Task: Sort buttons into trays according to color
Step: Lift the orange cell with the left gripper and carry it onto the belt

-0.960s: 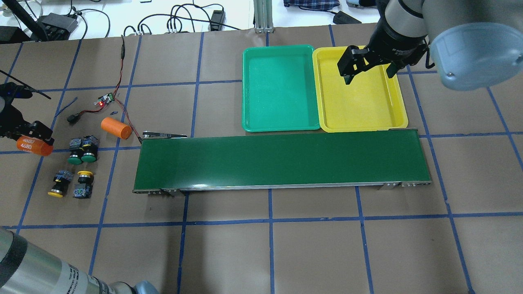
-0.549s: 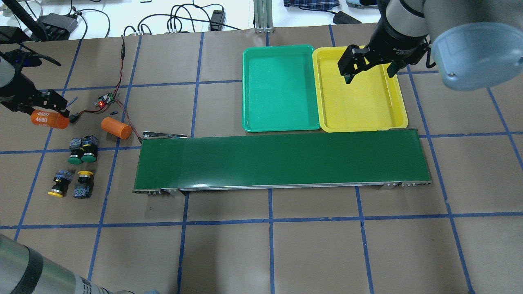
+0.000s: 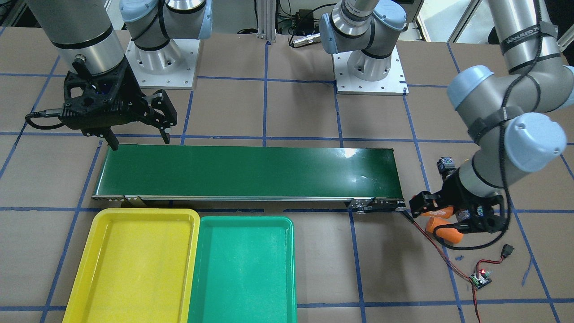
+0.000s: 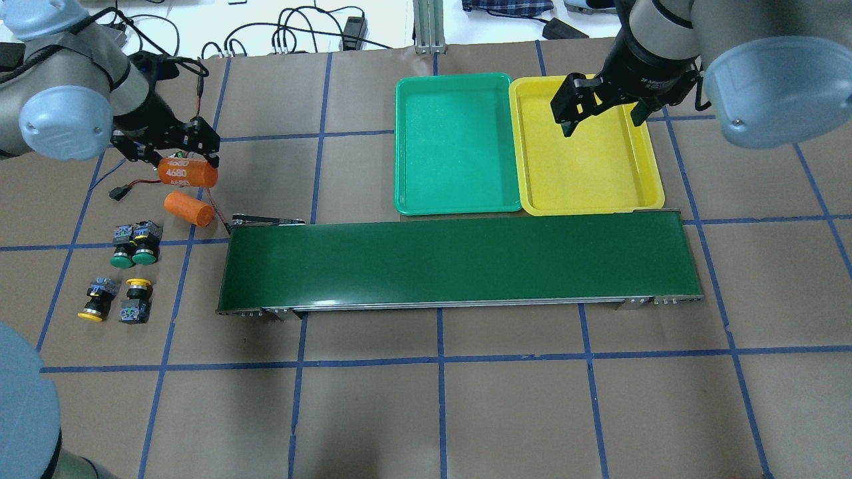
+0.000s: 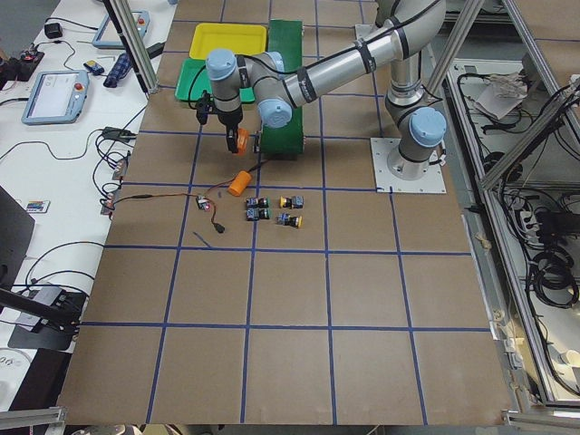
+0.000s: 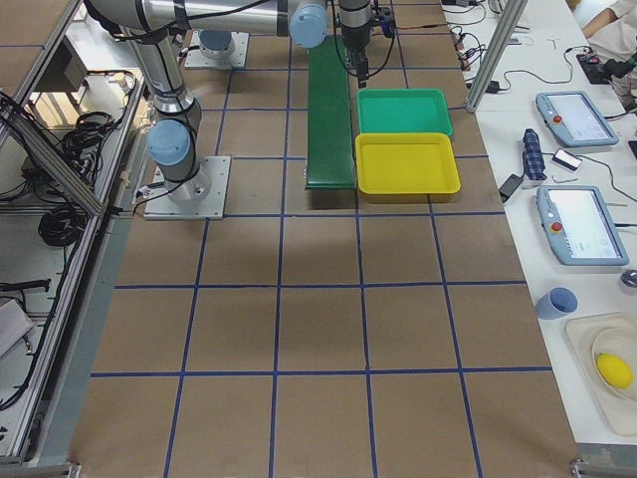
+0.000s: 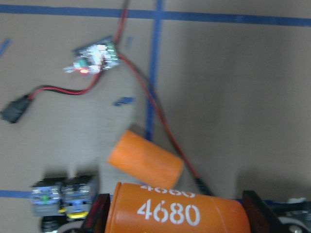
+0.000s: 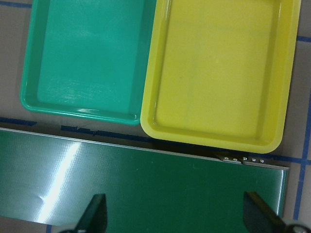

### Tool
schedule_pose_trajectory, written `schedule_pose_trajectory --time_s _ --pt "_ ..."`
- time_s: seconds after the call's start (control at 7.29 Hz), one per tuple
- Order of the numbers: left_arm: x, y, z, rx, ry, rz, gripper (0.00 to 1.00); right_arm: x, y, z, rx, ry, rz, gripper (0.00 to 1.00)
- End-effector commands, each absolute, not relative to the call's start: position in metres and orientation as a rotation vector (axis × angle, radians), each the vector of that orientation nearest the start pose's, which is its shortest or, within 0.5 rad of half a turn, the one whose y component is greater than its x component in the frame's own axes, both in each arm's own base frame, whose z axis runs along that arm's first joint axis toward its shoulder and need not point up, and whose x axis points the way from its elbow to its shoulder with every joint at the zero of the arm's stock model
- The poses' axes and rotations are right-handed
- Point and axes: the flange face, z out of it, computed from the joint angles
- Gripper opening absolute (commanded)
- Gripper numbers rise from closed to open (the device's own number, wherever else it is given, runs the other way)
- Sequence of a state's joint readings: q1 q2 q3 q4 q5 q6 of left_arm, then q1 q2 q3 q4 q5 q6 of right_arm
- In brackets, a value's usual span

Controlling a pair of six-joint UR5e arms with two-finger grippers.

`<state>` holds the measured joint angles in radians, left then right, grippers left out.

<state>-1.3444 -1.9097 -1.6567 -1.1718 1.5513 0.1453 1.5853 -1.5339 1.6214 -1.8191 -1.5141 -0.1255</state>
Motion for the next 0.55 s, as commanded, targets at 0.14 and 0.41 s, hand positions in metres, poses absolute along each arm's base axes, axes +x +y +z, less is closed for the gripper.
schedule_pose_trajectory --time_s 0.14,0.41 --pt "-0.038 -0.554 0.264 -0.263 3.153 0.181 0.0 0.146 -0.519 0.471 -0.224 3.076 -0.251 1.0" --pt "-0.042 -0.532 0.259 -0.264 3.154 0.229 0.0 0.146 -0.519 0.471 -0.224 3.076 -0.253 1.0"
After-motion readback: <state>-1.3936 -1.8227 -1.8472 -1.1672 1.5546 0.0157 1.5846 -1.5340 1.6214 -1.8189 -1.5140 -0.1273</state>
